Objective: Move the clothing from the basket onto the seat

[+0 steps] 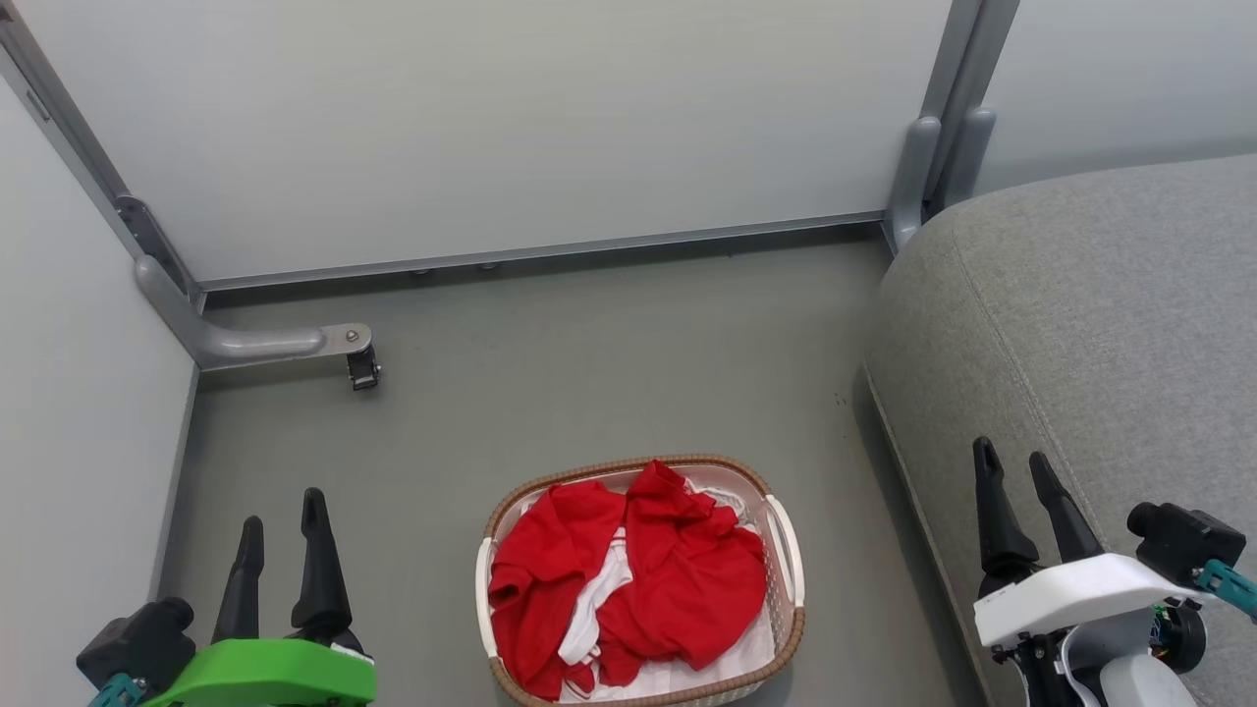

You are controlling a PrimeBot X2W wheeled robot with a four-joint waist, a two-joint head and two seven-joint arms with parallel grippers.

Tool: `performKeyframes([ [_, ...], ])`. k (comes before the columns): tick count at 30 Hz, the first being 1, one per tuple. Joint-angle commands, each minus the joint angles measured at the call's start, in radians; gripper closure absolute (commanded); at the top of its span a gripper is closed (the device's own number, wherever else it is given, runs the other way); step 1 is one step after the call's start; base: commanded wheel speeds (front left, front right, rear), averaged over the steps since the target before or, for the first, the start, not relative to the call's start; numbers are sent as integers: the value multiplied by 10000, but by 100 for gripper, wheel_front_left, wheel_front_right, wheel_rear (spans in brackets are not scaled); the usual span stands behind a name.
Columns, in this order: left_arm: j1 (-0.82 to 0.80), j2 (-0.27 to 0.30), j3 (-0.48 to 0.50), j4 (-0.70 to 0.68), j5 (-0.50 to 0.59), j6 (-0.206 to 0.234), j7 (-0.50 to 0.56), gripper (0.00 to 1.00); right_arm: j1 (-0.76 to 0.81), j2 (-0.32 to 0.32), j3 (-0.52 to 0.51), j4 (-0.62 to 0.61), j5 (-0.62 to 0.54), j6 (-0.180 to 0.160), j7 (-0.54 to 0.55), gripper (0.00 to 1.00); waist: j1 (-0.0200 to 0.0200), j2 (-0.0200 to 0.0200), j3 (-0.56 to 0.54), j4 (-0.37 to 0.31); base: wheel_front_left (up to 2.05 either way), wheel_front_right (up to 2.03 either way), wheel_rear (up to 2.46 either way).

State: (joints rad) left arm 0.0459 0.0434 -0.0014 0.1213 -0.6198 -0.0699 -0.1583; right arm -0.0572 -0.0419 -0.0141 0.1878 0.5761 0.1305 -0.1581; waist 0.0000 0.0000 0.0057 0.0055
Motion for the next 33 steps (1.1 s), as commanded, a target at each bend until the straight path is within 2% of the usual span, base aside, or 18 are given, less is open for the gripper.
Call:
performKeyframes([
  [1, 62, 82, -8, -49, 268, 64, -98, 0, 18, -72, 28, -63, -287, 3, -103, 0, 0, 0, 1, 1, 0, 0, 0],
  [14, 243, 91, -120, 267, 1792, 88, -410, 0, 6, -83, 331, 126, -1822, 3, -401, 0, 0, 0, 17, 2, 0, 0, 0],
  [33, 323, 99, -277, 779, 3105, 39, -787, 0, -35, -100, 576, 342, -3322, 3, -793, 0, 0, 0, 61, 44, 0, 0, 0],
])
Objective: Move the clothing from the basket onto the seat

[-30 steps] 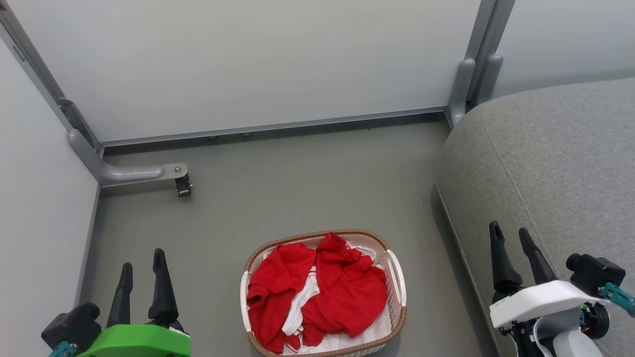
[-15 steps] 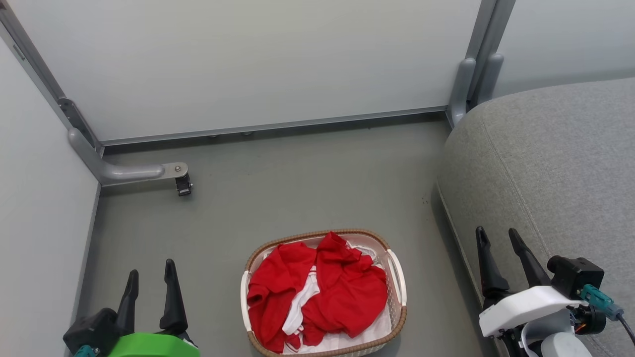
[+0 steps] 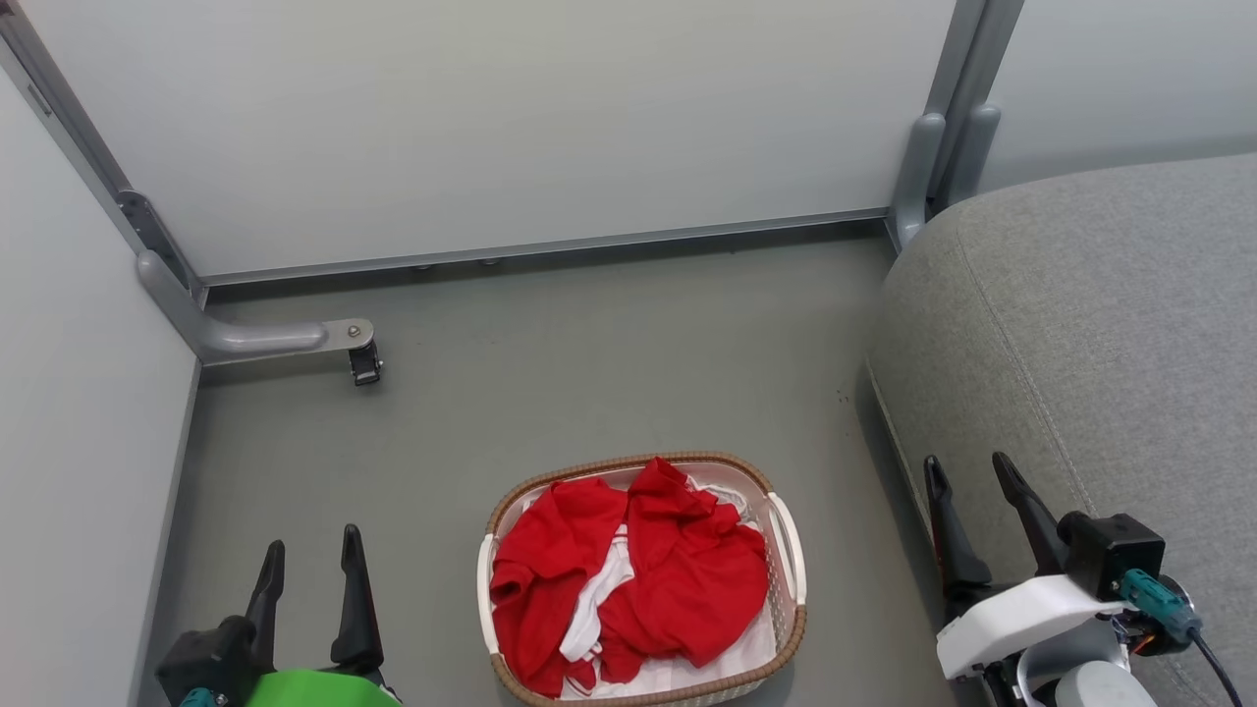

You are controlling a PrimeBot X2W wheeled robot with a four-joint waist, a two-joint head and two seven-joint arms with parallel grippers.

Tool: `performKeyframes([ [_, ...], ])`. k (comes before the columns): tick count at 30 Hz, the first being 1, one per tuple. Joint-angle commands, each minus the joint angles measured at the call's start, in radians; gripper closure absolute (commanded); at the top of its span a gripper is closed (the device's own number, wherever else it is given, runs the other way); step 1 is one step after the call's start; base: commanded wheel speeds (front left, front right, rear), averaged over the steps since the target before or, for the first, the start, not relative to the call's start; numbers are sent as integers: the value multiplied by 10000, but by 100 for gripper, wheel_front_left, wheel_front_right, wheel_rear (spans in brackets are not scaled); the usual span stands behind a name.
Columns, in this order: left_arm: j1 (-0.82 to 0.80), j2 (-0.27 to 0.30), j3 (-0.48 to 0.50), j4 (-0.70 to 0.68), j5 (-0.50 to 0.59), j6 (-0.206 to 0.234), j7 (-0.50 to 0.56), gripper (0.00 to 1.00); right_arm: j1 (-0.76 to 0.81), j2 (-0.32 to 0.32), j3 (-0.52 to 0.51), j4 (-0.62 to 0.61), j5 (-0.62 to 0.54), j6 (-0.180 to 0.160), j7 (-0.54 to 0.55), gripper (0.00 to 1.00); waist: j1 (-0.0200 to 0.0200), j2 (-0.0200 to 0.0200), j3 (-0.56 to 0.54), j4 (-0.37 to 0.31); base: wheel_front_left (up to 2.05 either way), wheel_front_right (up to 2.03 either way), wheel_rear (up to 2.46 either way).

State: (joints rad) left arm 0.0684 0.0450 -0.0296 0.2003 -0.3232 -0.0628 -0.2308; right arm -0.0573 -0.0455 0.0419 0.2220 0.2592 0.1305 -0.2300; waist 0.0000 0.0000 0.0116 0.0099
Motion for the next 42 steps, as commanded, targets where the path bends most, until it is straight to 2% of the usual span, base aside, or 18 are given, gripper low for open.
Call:
performKeyframes([
  [1, 111, 85, -12, 24, 245, -30, -101, 0, -24, -66, 44, -3, -307, 3, -109, 0, 0, 0, 5, 2, 0, 0, 0],
  [16, 223, 90, -104, 104, 1157, 57, -379, 0, 12, -78, 230, 37, -1310, 4, -374, 0, 0, 0, 50, 24, 0, 0, 0],
  [42, 43, 88, -91, 100, 1043, 9, -342, 0, -105, -77, 158, 50, -1191, 2, -367, 0, 0, 0, 233, 33, 0, 0, 0],
])
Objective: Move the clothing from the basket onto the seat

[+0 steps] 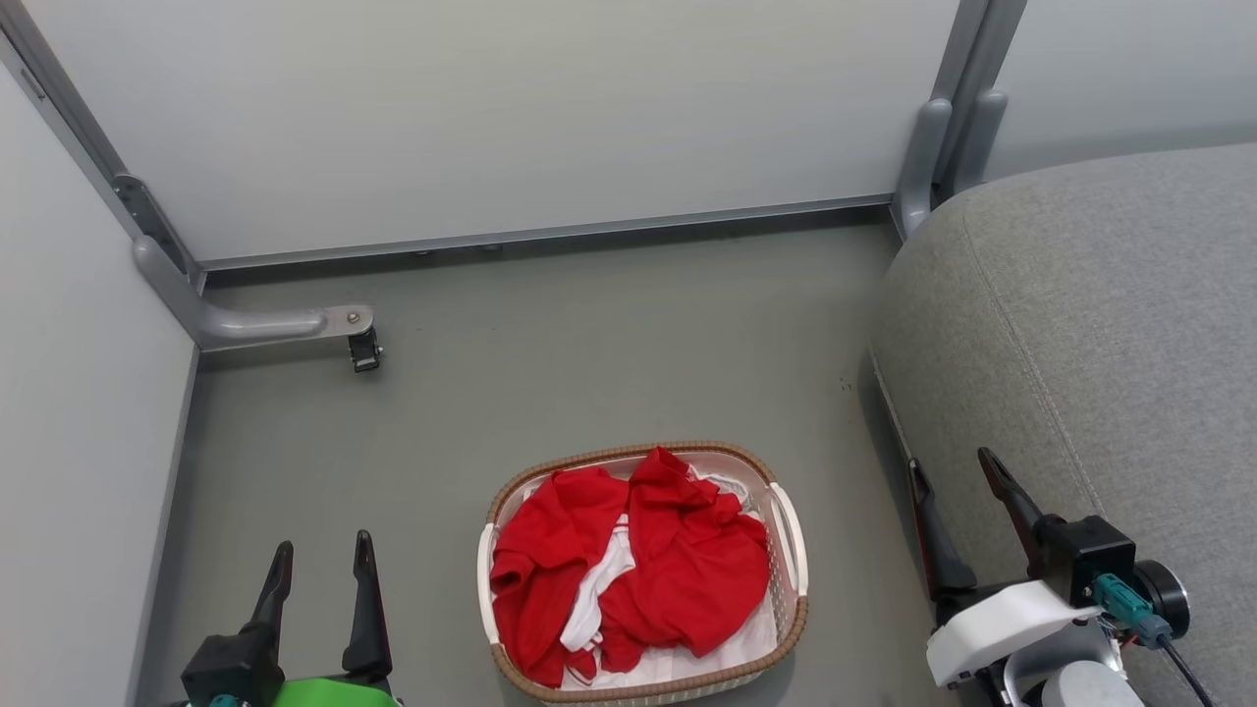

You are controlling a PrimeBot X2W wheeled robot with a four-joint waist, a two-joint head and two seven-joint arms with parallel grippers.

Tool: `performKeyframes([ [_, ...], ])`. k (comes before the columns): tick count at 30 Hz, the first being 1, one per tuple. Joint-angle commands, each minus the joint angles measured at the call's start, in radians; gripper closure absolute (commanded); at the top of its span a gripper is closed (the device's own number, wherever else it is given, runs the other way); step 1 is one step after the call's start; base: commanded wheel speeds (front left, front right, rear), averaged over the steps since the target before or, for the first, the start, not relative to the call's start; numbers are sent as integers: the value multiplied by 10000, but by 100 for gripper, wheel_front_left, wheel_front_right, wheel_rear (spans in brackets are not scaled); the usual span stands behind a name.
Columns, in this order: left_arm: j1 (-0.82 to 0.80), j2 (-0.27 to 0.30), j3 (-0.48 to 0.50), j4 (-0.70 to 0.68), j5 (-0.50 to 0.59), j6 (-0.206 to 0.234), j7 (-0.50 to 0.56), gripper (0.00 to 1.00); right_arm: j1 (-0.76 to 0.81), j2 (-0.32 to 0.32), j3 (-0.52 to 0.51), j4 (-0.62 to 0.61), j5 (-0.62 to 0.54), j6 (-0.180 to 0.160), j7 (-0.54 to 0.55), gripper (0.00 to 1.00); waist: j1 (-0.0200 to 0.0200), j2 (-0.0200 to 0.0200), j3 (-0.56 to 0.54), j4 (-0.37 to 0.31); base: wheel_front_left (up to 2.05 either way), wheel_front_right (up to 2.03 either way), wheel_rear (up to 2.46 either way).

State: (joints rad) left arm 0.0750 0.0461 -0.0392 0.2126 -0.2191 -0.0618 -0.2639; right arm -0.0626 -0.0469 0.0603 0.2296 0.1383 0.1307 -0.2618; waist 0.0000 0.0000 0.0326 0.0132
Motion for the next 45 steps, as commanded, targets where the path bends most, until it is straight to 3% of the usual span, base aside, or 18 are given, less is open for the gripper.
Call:
performKeyframes([
  [1, -35, 76, 0, -29, -2, -1, -11, 0, -60, -63, -32, -39, 15, 1, -49, 0, 0, 0, 50, 0, 0, 0, 0],
  [11, -609, 73, -29, -177, 285, -104, -9, 0, -393, -62, -305, -481, -65, 1, -46, 0, 0, 0, 1067, 36, 0, 0, 0],
  [23, -3482, 157, -1357, 501, 1419, -609, -9, 0, -2023, -59, -1204, -1471, -194, 1, -37, 0, 0, 0, 4395, -384, 0, 0, 0],
  [32, -5914, 402, -3105, 3432, 2143, -691, -9, 0, -3101, -51, -1590, -2113, -36, -1, -37, 0, 0, 0, 6467, -1049, 0, 0, 0],
  [45, -8321, 442, -3913, 7759, 2702, -506, 5, 0, -3923, -48, -1334, -2793, 578, -1, -35, 0, 0, 0, 8134, -1803, 0, 0, 0],
])
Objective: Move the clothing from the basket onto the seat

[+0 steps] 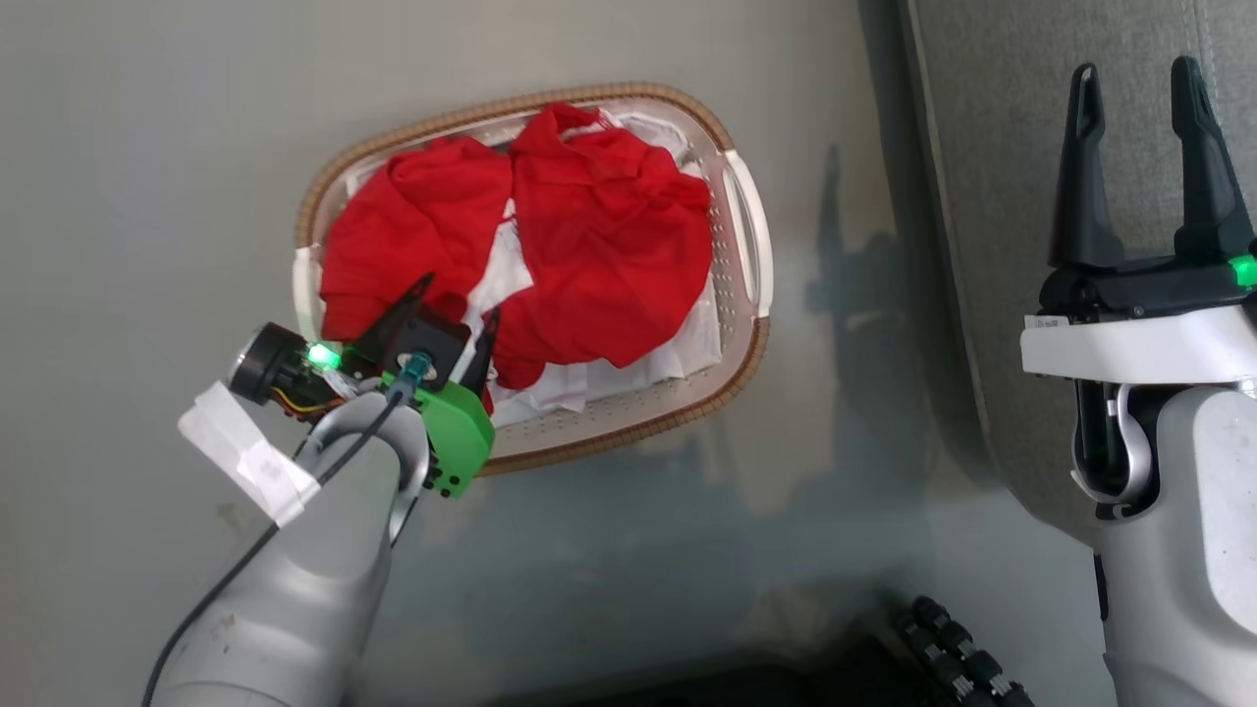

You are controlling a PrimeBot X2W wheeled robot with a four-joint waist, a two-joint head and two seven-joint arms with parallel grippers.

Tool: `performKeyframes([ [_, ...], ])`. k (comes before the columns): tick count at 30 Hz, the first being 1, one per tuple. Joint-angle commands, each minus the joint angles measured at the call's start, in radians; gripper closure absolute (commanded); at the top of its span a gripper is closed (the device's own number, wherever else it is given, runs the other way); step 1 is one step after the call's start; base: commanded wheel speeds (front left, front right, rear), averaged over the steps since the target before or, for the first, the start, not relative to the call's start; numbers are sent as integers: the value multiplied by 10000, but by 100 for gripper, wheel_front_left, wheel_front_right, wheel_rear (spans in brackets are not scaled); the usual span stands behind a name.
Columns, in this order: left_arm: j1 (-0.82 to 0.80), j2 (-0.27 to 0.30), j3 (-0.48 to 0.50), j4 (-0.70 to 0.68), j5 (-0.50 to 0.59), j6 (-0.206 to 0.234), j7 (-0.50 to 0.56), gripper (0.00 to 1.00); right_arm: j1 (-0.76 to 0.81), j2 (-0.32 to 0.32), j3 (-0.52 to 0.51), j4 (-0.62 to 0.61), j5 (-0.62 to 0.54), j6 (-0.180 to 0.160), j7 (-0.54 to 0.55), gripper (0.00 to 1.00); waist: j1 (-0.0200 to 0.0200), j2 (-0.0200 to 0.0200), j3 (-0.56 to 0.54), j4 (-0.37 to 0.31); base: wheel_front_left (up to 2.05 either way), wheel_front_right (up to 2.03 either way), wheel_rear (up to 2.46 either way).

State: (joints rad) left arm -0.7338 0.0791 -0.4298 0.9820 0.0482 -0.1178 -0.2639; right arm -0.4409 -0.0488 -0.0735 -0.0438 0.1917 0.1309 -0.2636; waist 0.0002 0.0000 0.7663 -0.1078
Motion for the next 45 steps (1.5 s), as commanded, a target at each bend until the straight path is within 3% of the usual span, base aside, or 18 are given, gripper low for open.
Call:
performKeyframes([
  [1, -357, 128, -21, 307, 54, 64, 88, 0, -178, -28, 23, -72, 73, -3, -18, 0, -2, 0, 867, -625, 0, 0, 0],
  [13, -1637, 315, 23, 2174, 28, 1056, 535, 0, -318, -31, 219, -10, 502, -3, -18, 0, -2, 0, 1099, -859, 0, 0, 0],
  [14, -1651, 305, -27, 2267, 52, 1066, 534, 47, -322, -31, 223, 18, 523, -3, -20, 0, -2, 0, 1053, -861, 0, 0, 0],
  [16, -1641, 281, -51, 2385, -10, 1053, 485, 100, -350, -31, 228, 71, 575, -3, -20, 0, -2, 0, 953, -856, 0, 0, 0],
  [23, -1298, 113, -88, 2541, -226, 912, 267, 100, -260, -32, 314, 287, 648, -3, -18, 0, -2, 0, 270, -745, 0, 0, 0],
  [30, -590, 107, -114, 1914, -561, 616, -21, 100, 213, -34, 377, 686, 414, -3, -18, 0, -2, 0, -1097, -446, 0, 0, 0],
  [45, 2718, 995, -32, -3112, -1313, 156, -19, 100, 2202, -39, 599, 1758, -177, -5, -18, 0, -2, 0, -5109, 421, 0, 0, 0],
])
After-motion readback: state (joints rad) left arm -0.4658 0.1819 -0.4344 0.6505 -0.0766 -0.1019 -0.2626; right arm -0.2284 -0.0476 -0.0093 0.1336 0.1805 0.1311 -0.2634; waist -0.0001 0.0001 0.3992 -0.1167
